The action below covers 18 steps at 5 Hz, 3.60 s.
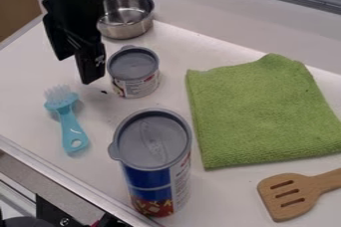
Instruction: Move the little can to the upper side of the green cloth
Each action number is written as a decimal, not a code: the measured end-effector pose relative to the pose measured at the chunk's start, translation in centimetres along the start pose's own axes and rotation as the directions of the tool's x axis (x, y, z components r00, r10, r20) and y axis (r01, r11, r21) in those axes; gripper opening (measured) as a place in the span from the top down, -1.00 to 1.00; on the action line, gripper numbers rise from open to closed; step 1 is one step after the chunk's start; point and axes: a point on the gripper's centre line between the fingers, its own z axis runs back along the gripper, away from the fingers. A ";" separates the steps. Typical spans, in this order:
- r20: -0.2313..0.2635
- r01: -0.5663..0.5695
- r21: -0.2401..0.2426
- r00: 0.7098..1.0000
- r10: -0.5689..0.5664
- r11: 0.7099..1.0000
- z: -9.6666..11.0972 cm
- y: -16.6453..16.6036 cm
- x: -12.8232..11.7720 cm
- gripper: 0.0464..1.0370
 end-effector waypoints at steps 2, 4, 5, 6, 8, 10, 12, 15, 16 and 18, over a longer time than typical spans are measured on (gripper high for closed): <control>0.027 -0.004 -0.022 1.000 0.005 1.000 -1.7 -0.9 0.5 -0.92; 0.016 -0.159 -0.065 0.987 0.160 0.985 -2.1 -1.5 1.5 -0.92; 0.012 -0.197 -0.073 0.980 0.198 0.978 -2.3 -1.9 2.0 -0.92; 0.024 -0.198 -0.064 0.980 0.199 0.978 -2.5 -2.4 2.8 -0.92; 0.027 -0.103 -0.079 0.994 0.106 0.992 -2.8 -2.9 4.1 -0.92; 0.040 -0.048 -0.129 0.998 0.054 0.991 -2.3 -2.9 7.2 -0.92; 0.084 0.003 -0.147 0.996 0.009 0.989 -1.8 -3.8 10.3 -0.92; 0.099 0.043 -0.172 0.995 -0.027 0.984 -2.5 -5.3 13.9 -0.92; 0.100 0.030 -0.173 0.995 -0.013 0.984 -2.6 -5.8 15.4 -0.92; 0.114 0.017 -0.169 0.993 0.002 0.985 -2.3 -7.2 18.0 -0.92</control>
